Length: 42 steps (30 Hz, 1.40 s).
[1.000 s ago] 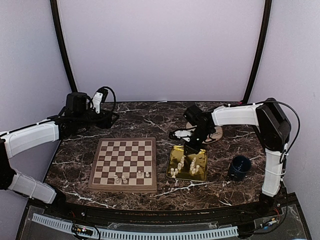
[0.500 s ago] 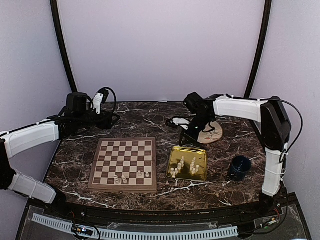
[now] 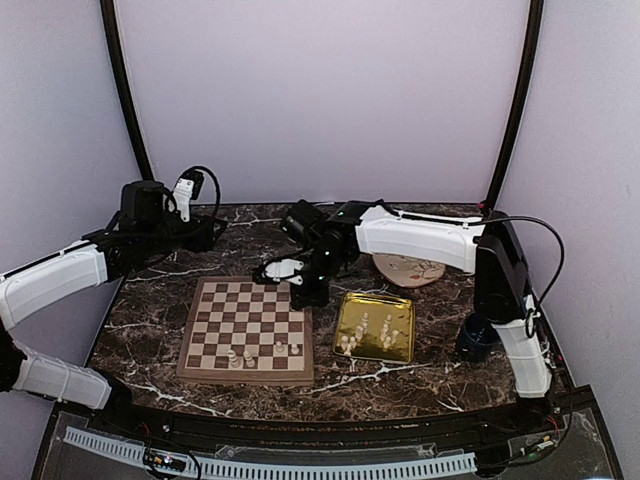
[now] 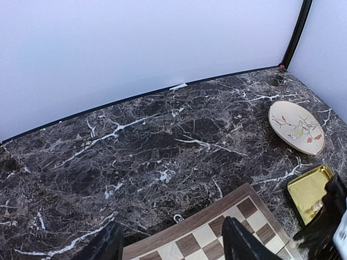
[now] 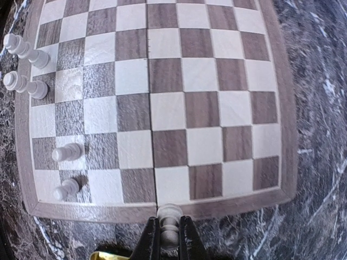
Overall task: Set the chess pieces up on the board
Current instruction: Place the pawn on the chessboard, then pick up the pawn from the chessboard.
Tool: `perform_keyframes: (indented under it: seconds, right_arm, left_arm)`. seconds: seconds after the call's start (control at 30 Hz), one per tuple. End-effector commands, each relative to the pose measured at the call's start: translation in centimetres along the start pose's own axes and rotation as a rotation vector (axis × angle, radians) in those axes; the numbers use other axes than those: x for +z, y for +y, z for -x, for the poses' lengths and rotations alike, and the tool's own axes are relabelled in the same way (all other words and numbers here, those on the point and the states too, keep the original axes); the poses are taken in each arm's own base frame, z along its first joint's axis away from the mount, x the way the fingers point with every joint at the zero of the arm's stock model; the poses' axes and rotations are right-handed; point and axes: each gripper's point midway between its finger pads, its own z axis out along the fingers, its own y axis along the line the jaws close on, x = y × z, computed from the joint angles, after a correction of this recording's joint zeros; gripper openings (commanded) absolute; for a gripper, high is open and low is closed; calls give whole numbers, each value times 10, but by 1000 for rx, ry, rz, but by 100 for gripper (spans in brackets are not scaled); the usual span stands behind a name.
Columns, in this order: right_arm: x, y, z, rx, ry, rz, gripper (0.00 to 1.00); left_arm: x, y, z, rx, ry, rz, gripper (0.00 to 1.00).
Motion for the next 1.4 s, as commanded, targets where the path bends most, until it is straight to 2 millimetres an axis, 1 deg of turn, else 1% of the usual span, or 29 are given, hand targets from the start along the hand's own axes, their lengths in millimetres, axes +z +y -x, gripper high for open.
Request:
perform_keyframes:
  seconds: [0.0,0.07,0.2,0.27,0.33,0.4,0.47,0.53,0.6,0.63,0.67,0.73,0.8,0.83,0.87,0.9,0.93,0.97,1.0,1.03,1.07,1.1,1.13,1.2,1.27,1.37]
  right_arm:
    - [20,12,4,-65,71,-7,9]
    - [30,18,6,-77,82,6,9]
    - [42,25,9,-91,93,18,12]
    - [43,27,9,-85,90,28,17]
    - [39,25,11,-81,86,15,26]
    - [27,22,12,-82,81,-8,31]
    - [10,20,14,-73,53,-11,34]
    - [-11,20,11,-54,15,-6,35]
    - [-35,17,3,-26,-22,-21,35]
    - [-56,15,1,-17,-58,-38,35]
    - [-62,11,-17,15,-61,-40,36]
    - [-86,4,-36,62,-119,-68,37]
    - [-112,-9,-54,119,-205,-112,39]
    - [-121,-14,-67,150,-232,-134,41]
    - [-125,-19,-82,191,-249,-151,43]
    - [-140,-23,-90,213,-290,-178,44]
    - [-149,-27,-102,244,-316,-200,44]
    - [-155,-31,-113,274,-342,-216,45]
    - [-160,-33,-124,304,-372,-232,45]
    - [-166,-38,-136,327,-392,-266,46]
    - [-174,-41,-142,353,-440,-281,47]
    - [-181,-42,-150,366,-475,-308,49]
    - [-192,-43,-154,358,-511,-340,52]
    - [-200,-50,-165,360,-497,-411,52]
    - [-200,-55,-172,370,-475,-439,52]
    - [-192,-54,-175,364,-471,-422,52]
  left_arm:
    - [-15,5,17,15,-53,37,65]
    - [-17,6,17,20,-59,41,65]
    - [-18,5,19,27,-63,37,65]
    - [-17,3,17,32,-57,28,65]
    - [-16,2,15,35,-50,16,65]
    - [-12,-1,11,40,-33,-1,65]
    - [-9,-4,7,41,-12,-18,65]
    - [-4,-10,3,43,12,-56,62]
    - [0,-23,-5,47,55,-135,59]
    - [2,-30,-6,43,83,-172,57]
    - [5,-37,-10,36,121,-202,52]
    - [8,-56,-16,53,200,-261,46]
    - [10,-76,-27,105,270,-284,45]
    - [10,-86,-33,125,302,-300,45]
    - [10,-95,-41,133,345,-321,43]
    - [10,-103,-50,136,389,-349,41]
    - [10,-111,-58,140,426,-373,38]
    - [12,-117,-69,149,476,-388,38]
    - [11,-128,-78,176,511,-414,39]
    - [12,-132,-85,197,543,-412,42]
    - [13,-134,-90,222,566,-401,43]
    - [16,-136,-95,246,585,-383,42]
    - [18,-138,-99,265,604,-370,40]
    - [22,-141,-109,282,651,-349,35]
    - [26,-147,-119,289,696,-349,32]
    - [32,-160,-133,310,746,-366,32]
